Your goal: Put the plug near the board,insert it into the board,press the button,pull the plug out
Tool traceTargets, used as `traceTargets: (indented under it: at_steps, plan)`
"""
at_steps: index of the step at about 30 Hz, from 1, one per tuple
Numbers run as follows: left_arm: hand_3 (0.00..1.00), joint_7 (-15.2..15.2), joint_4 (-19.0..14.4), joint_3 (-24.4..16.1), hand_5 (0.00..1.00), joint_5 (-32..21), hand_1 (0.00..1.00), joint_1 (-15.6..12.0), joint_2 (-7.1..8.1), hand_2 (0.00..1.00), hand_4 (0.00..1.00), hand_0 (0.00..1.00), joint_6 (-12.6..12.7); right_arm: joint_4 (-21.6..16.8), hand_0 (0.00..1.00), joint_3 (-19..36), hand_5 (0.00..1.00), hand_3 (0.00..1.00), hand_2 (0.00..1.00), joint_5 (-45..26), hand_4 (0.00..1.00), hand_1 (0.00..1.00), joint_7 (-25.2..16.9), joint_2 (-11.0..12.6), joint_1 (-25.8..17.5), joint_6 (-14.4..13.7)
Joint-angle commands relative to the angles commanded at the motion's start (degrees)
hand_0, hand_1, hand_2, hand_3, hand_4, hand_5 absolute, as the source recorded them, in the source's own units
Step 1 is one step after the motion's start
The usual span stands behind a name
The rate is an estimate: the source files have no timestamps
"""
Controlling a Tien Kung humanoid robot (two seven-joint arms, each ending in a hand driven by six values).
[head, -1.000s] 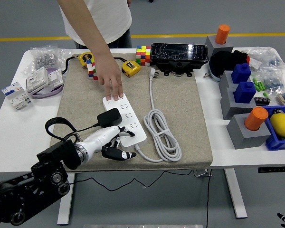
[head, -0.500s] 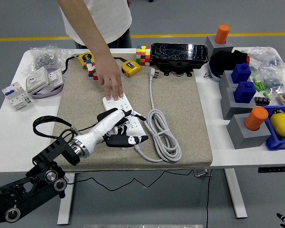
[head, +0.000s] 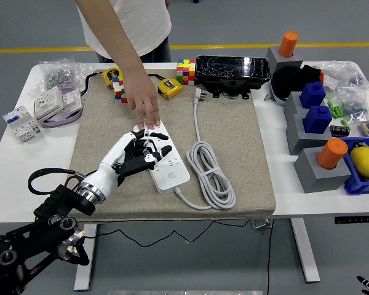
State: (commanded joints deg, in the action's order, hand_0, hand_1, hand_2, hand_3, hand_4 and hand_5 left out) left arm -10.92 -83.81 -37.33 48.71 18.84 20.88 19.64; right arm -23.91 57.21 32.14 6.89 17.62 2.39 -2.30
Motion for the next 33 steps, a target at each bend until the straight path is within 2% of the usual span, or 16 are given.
traceTargets:
  at_steps: [5,6,11,12,17,18,23,24,26,29,30,33]
  plan:
    - [0.564,0.22,-0.46,0.31,0.337,1.37,0.311,0.25,0.41,0.39,0.801,0.234,0.01,-0.05,0.567,-0.18,0.496,0.604,0.676,-0.06,0.973,0.663,0.01,0.13,0.27,0.01]
    - [0.562,0.33,-0.58,0.37,0.354,1.73,0.358,0.29,0.49,0.449,0.817,0.285,-0.1,-0.06,0.567,-0.22,0.495,0.604,0.676,-0.07,0.973,0.663,0.01,0.17,0.31,0.01]
    - [0.562,1.72,-1.35,0.65,0.354,5.56,0.358,0.39,0.88,0.449,0.817,0.285,-0.53,-0.05,0.567,-0.68,0.495,0.604,0.676,-0.19,0.973,0.663,0.05,0.43,0.46,0.06]
    - [0.582,2.22,-1.57,0.66,0.314,7.46,0.32,0.4,0.96,0.449,0.789,0.246,-0.5,-0.04,0.567,-0.75,0.496,0.604,0.676,-0.21,0.974,0.663,0.06,0.48,0.48,0.06]
    - [0.582,8.15,-3.39,0.34,0.314,18.62,0.32,0.53,1.44,0.449,0.789,0.246,-2.91,-0.08,0.567,-1.17,0.496,0.604,0.676,-0.29,0.974,0.663,0.07,0.67,0.58,0.09]
    - [0.625,10.23,-3.99,0.32,0.296,21.14,0.244,0.66,1.55,0.417,0.795,0.223,-4.18,-0.08,0.567,-1.32,0.496,0.604,0.676,-0.32,0.973,0.663,0.08,0.73,0.62,0.1]
    - [0.625,18.75,-5.02,0.64,0.296,33.06,0.244,1.39,1.56,0.417,0.795,0.223,-8.87,-0.14,0.567,-1.67,0.496,0.604,0.676,-0.4,0.973,0.663,0.06,0.88,0.91,0.1]
    - [0.685,19.96,-4.84,0.84,0.283,35.67,0.121,1.59,1.51,0.224,0.821,0.166,-9.47,-0.12,0.567,-1.75,0.497,0.604,0.676,-0.42,0.973,0.663,0.06,0.9,0.95,0.1]
    - [0.685,21.66,-4.27,1.17,0.283,40.88,0.121,1.91,1.43,0.224,0.821,0.166,-10.34,-0.09,0.567,-1.96,0.497,0.604,0.676,-0.48,0.973,0.663,0.08,0.95,1.05,0.12]
    - [0.685,23.95,-3.99,1.46,0.283,45.44,0.121,2.04,1.52,0.224,0.821,0.166,-11.65,-0.13,0.567,-2.19,0.497,0.604,0.676,-0.53,0.973,0.663,0.08,1.08,1.1,0.11]
    - [0.872,24.66,-4.01,1.55,0.241,46.16,0.037,2.04,1.6,0.127,0.858,0.105,-11.97,-0.11,0.567,-2.29,0.497,0.603,0.676,-0.55,0.974,0.663,0.09,1.13,1.1,0.11]
    - [0.872,25.96,-3.75,1.76,0.241,47.26,0.037,2.1,1.63,0.127,0.858,0.105,-12.6,-0.04,0.567,-2.55,0.497,0.603,0.676,-0.61,0.974,0.663,0.13,1.24,1.04,0.12]
